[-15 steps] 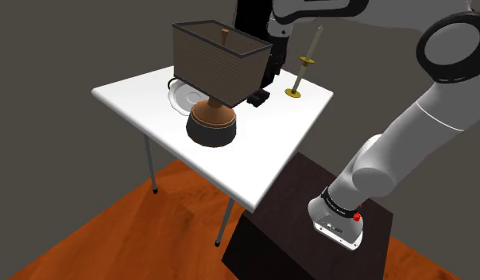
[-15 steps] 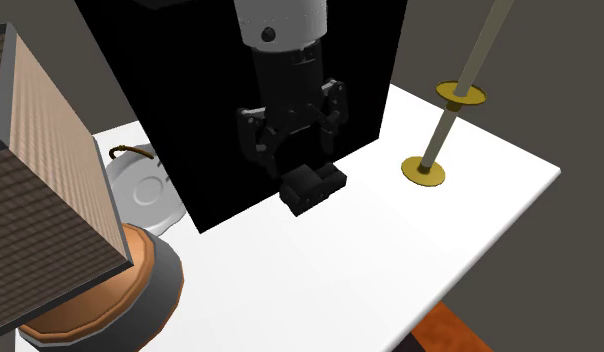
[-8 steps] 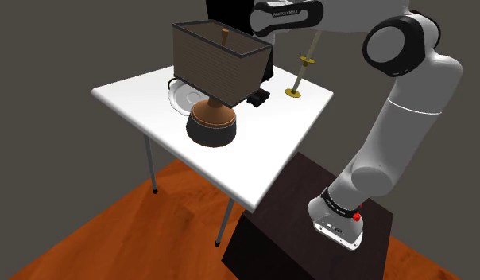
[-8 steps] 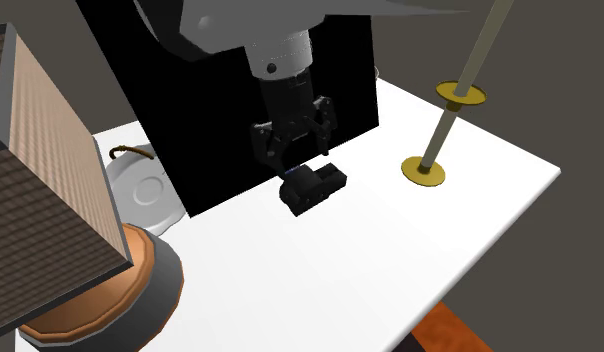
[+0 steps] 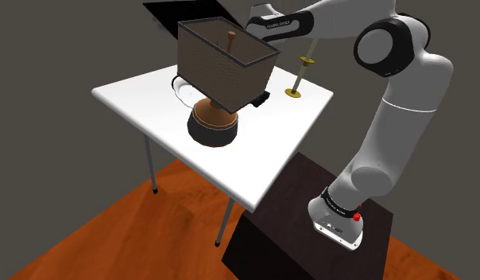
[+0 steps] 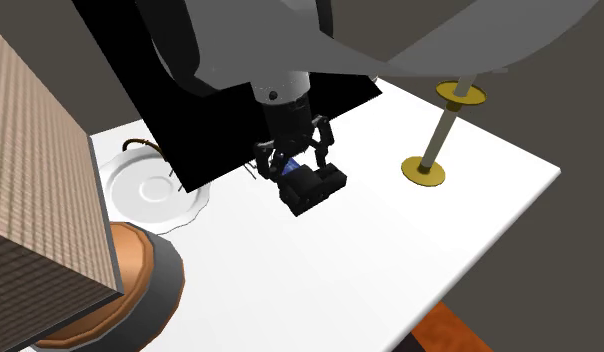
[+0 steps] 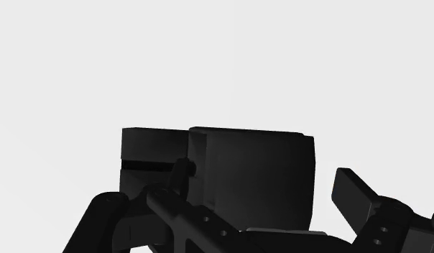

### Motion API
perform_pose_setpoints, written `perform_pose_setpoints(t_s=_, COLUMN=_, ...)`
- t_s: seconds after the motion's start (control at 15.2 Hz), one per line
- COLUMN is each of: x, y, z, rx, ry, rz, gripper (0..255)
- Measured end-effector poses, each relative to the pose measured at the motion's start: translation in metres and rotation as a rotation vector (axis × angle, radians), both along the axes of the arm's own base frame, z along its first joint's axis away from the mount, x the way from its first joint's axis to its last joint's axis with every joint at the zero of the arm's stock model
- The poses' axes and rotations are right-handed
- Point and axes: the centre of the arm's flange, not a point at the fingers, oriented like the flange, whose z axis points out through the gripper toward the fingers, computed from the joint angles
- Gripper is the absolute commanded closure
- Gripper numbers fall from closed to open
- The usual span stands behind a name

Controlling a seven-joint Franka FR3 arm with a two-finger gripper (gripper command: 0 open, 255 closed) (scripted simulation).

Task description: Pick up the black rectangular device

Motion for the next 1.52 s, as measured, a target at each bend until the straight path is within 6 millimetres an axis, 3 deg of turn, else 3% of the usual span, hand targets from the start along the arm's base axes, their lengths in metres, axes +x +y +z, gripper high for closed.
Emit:
perform_pose_setpoints(t_s=0.07, x=0.0, y=0.0, z=-0.002, rx=0.0, ry=0.0, rz=0.0, gripper=255)
perform_pose_setpoints(t_s=0.79, x=0.001, y=0.0, z=0.0, rx=0.0, ry=-0.001, rz=0.0, gripper=255)
perform_pose_setpoints(t_s=1.52, x=0.001, y=0.0, z=0.054, rx=0.0, ry=-0.001, rz=0.0, gripper=255)
